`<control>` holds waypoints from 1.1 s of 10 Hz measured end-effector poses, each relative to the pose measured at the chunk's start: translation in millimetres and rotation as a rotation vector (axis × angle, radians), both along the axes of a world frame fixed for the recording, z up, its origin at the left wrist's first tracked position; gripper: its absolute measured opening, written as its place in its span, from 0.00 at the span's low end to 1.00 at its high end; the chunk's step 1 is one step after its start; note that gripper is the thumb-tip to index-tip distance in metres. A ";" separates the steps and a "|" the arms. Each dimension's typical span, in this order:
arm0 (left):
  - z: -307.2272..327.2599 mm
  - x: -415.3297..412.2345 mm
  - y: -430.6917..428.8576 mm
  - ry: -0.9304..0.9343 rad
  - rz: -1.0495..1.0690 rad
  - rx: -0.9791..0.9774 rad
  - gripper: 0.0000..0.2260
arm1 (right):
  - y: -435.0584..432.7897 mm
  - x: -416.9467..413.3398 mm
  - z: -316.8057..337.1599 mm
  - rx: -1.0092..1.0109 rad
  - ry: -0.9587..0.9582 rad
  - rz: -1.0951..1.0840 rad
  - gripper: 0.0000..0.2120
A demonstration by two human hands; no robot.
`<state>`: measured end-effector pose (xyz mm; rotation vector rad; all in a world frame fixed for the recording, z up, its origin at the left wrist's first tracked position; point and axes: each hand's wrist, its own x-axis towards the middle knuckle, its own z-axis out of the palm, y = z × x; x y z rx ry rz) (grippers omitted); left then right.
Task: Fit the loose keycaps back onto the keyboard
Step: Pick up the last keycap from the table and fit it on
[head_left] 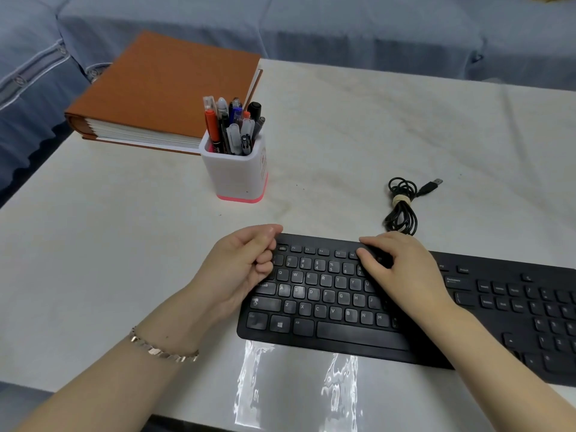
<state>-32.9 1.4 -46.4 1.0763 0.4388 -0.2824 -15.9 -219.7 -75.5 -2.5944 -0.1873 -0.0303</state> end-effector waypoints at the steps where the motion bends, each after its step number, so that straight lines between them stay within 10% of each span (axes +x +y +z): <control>1: -4.2 -2.0 2.9 -0.122 -0.060 0.348 0.08 | 0.0 -0.3 0.4 0.007 -0.003 -0.002 0.11; 2: -7.0 -3.7 7.8 -0.282 -0.114 0.625 0.12 | -0.1 -0.3 0.1 0.007 -0.001 -0.002 0.11; 11: -13.9 16.8 19.9 -0.558 -0.432 1.138 0.04 | 0.5 -1.0 1.4 0.006 0.007 -0.004 0.11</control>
